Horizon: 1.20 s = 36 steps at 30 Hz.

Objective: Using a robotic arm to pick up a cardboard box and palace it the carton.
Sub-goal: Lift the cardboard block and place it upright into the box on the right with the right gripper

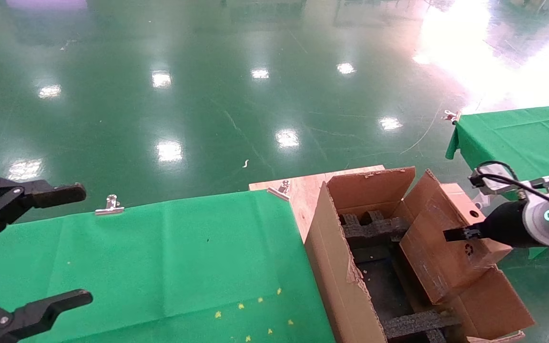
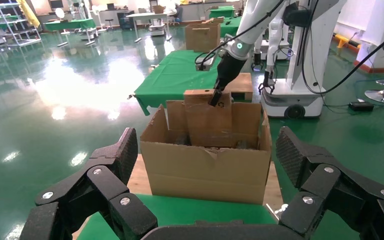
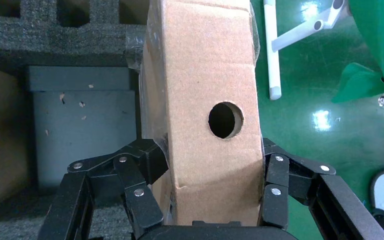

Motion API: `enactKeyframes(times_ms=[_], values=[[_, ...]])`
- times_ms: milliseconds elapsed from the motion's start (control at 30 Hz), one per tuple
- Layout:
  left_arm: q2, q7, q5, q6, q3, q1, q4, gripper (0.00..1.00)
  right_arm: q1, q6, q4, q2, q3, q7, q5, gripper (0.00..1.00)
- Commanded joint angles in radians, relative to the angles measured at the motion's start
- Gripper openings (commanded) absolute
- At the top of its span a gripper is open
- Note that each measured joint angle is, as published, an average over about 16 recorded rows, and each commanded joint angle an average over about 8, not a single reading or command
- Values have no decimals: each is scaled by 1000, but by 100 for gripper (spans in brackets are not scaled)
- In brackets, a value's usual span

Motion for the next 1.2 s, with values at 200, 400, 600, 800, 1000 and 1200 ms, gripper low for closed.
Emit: enactKeyframes(times_ms=[200, 400, 600, 800, 1000, 1200], values=[[0, 0, 0, 0, 0, 0, 0, 100, -51, 46, 0, -27, -15, 62, -43, 0], [0, 0, 0, 0, 0, 0, 0, 100, -104, 83, -3, -51, -30, 119, -77, 0], [0, 0, 0, 0, 0, 0, 0, 100, -159, 118, -11, -82, -41, 181, -114, 0], [0, 0, 0, 0, 0, 0, 0, 100, -209, 144, -26, -120, -50, 236, -156, 0], [0, 0, 0, 0, 1, 0, 0, 100, -254, 164, -56, -157, -56, 275, -177, 0], [0, 0, 0, 0, 1, 0, 0, 100, -289, 184, -94, -189, -61, 282, -178, 0]])
